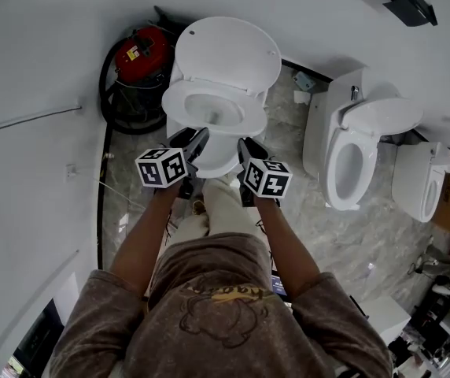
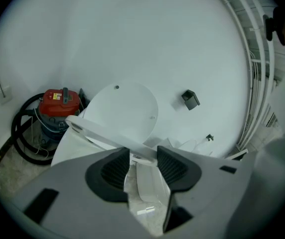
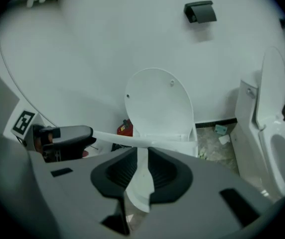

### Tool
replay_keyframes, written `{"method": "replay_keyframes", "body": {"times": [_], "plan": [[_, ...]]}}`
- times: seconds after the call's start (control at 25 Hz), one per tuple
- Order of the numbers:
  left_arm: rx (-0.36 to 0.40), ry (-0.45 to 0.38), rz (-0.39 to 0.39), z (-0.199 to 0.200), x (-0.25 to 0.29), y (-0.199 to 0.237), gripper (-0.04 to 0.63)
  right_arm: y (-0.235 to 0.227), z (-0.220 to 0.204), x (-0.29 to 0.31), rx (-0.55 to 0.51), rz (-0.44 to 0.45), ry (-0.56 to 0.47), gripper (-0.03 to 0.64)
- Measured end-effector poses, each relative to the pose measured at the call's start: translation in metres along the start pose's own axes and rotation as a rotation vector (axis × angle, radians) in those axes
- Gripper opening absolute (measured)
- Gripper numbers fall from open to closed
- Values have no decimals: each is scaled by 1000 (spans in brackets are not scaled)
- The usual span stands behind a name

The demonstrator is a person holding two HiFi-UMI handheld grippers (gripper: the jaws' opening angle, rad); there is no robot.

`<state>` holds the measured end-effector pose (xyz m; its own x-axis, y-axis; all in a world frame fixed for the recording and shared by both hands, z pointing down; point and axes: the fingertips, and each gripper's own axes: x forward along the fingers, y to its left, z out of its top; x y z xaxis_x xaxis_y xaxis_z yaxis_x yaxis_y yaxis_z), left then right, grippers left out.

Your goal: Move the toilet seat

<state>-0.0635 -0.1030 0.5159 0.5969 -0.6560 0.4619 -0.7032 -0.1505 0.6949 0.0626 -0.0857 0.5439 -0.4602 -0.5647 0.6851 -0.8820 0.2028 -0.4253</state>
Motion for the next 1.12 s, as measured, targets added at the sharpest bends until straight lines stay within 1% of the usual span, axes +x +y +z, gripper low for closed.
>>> {"method": "replay_keyframes", "body": {"times": [0.04,0.24,0.48,0.6,0.84,1.0,1.12], "plan": [[-2,-3,1,3,1,-1,181,-2,3,0,-13,-8,2,67],[-10,-16,13,18,8,-7,183,-2,19,-1,31,51,-8,72],[-4,-37,24,38,17,-12,183,-3,40,2,16,61,-16,75],[5,-35,17,48,23,-14,184,-4,50,5,14,56,-20,75],[-1,-33,4,65,33,-16,181,-5,68,10,21,31,-41,74],[22,-9,-6,71,40,-19,181,-9,77,12,56,5,-58,81],[32,-10,-6,82,46,-20,181,-10,88,15,66,-1,-71,80]]}}
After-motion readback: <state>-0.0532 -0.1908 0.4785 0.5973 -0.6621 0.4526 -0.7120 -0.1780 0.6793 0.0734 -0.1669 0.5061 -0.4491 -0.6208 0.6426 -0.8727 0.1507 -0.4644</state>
